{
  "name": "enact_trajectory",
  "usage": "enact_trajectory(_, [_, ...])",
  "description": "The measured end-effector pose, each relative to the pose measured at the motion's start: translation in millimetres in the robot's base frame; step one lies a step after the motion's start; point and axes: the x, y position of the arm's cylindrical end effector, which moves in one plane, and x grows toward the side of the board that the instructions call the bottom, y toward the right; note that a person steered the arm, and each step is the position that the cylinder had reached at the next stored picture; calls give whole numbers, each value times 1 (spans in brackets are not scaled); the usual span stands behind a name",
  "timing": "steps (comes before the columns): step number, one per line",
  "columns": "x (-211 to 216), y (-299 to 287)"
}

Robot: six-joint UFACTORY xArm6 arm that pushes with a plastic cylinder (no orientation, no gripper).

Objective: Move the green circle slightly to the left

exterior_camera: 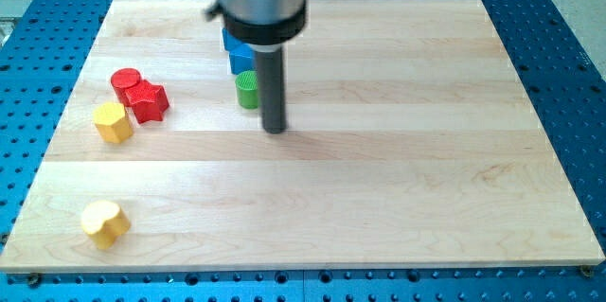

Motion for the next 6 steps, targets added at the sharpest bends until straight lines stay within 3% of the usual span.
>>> enact_trajectory(1, [-37,6])
enact_trajectory(3, [-40,-64])
enact_trajectory(4, [-58,5])
enact_trajectory(5, [-106,19])
enact_trajectory(6, [-111,4])
